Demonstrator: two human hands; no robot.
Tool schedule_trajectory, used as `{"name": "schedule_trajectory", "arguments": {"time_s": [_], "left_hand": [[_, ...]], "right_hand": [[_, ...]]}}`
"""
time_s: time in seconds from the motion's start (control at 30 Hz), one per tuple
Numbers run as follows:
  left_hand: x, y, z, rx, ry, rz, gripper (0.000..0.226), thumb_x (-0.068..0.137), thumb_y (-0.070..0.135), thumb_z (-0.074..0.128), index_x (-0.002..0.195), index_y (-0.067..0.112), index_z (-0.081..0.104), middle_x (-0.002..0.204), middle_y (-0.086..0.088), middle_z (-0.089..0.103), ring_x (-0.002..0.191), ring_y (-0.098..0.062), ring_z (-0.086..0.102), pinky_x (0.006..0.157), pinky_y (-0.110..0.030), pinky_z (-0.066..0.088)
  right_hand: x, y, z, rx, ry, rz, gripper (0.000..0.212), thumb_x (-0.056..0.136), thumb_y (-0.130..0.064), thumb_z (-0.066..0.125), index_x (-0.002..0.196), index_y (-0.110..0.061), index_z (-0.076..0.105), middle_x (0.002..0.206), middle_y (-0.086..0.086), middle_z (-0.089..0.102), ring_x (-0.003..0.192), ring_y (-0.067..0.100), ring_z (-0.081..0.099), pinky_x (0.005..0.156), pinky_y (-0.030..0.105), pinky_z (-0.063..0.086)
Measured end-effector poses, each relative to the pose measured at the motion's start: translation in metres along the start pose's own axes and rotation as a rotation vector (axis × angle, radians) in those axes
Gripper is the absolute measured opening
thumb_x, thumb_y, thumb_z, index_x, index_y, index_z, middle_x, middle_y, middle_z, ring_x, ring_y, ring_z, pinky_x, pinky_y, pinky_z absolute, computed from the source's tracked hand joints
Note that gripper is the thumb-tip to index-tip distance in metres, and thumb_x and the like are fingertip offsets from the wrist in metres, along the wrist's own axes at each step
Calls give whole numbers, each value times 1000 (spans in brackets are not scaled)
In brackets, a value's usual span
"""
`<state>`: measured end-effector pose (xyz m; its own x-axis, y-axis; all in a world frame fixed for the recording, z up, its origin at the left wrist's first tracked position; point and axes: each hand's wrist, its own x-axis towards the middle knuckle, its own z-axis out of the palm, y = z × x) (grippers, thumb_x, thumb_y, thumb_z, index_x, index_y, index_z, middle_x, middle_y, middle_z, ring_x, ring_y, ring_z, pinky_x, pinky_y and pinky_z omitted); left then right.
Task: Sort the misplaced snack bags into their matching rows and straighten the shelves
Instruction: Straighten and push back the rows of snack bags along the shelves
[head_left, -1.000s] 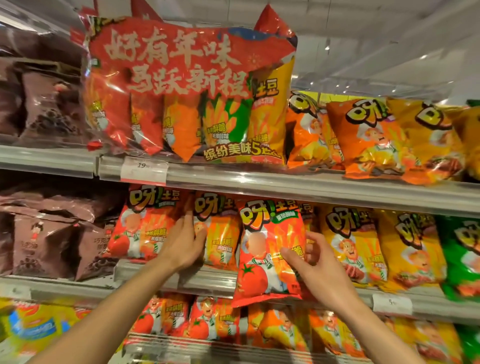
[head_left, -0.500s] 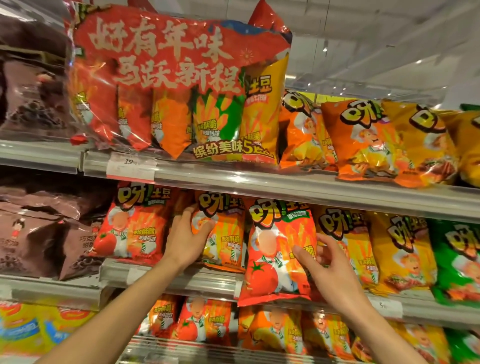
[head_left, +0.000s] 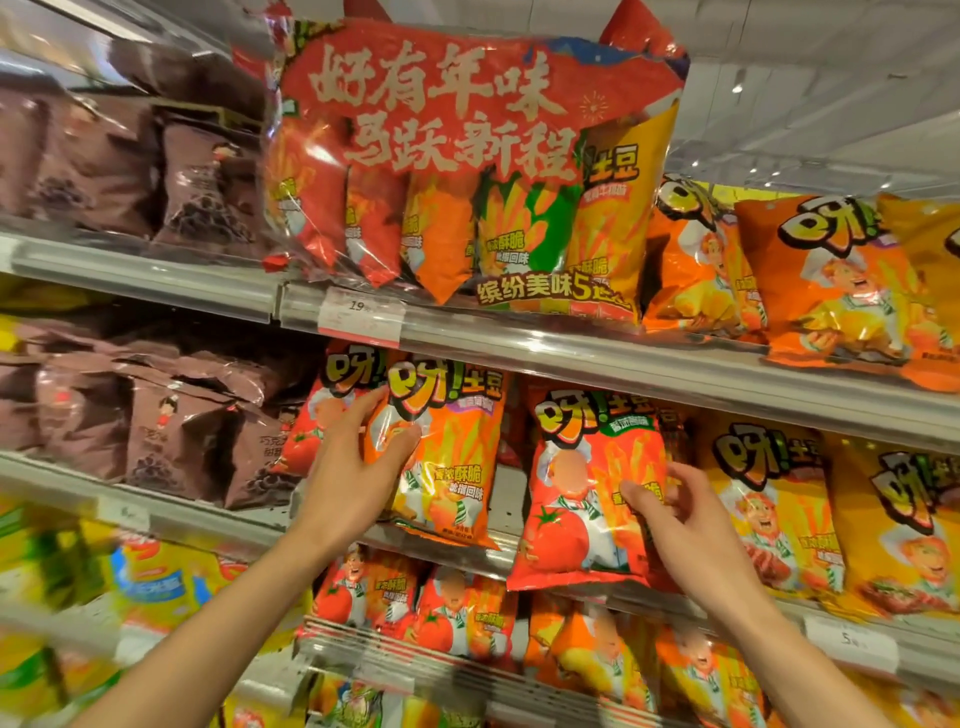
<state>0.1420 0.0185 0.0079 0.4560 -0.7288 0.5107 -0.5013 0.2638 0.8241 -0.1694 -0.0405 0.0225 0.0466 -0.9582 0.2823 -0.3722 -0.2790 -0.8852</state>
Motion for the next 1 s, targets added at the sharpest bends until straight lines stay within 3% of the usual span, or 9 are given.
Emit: {"name": "schedule_trajectory", "arguments": {"time_s": [0.1, 0.23, 0.37, 0.43, 0.53, 0.73, 0.83, 1.0], "left_hand": [[-8, -3, -24, 10, 40, -19, 61, 87, 57, 65, 142, 39, 45, 144, 17, 50, 131, -3, 47, 107, -33, 39], [-12, -7, -53, -3, 67, -62, 69, 77, 72, 63, 138, 44, 47, 136, 15, 57, 125, -7, 55, 106, -45, 46], [-17, -1, -68, -6, 90, -50, 64, 78, 67, 64, 135, 42, 50, 130, 17, 61, 119, -6, 59, 101, -44, 50], [-21, -2, -72, -2, 84, -50, 63, 79, 68, 65, 135, 45, 49, 132, 17, 60, 121, -8, 58, 102, -46, 49], [-25, -5, -72, -1, 75, -55, 64, 79, 71, 63, 136, 48, 46, 134, 16, 57, 125, -10, 56, 104, -47, 47], [-31, -4, -62, -9, 66, -48, 71, 77, 73, 62, 140, 44, 44, 138, 18, 53, 126, -7, 54, 106, -46, 47], [-32, -3, -51, -36, 59, -48, 72, 79, 71, 63, 142, 43, 42, 143, 19, 49, 132, -7, 49, 110, -47, 43], [-35, 6, -15, -71, 46, 2, 60, 88, 56, 66, 142, 40, 44, 146, 19, 46, 135, -5, 43, 112, -42, 37]], "right_hand": [[9, -7, 27, -41, -15, -16, 41, 92, -40, 66, 124, -29, 44, 101, -11, 68, 80, 3, 66, 65, 21, 47], [25, -17, 74, -73, 4, -48, 46, 94, -36, 64, 130, -16, 43, 101, -7, 63, 98, 20, 63, 84, 31, 44], [43, -26, 115, -24, 0, 22, 61, 95, -42, 59, 139, -9, 34, 120, 7, 61, 113, 32, 60, 97, 39, 45], [47, -26, 130, -50, -39, 49, 59, 96, -43, 56, 139, -11, 32, 120, 10, 63, 110, 34, 61, 96, 42, 48], [45, -24, 142, -158, -151, 73, 51, 100, -41, 51, 136, -9, 34, 110, 6, 61, 111, 35, 60, 87, 35, 43], [41, -25, 130, -249, -220, 8, 72, 98, -51, 49, 151, -10, 23, 116, 3, 65, 109, 26, 63, 94, 39, 49], [29, -29, 112, -215, -220, -71, 76, 98, -46, 53, 157, -15, 16, 136, 6, 58, 117, 20, 58, 104, 38, 45], [5, -19, 61, -381, -133, -302, 70, 99, -50, 48, 157, -24, 18, 161, -5, 29, 147, 15, 27, 118, 32, 26]]}}
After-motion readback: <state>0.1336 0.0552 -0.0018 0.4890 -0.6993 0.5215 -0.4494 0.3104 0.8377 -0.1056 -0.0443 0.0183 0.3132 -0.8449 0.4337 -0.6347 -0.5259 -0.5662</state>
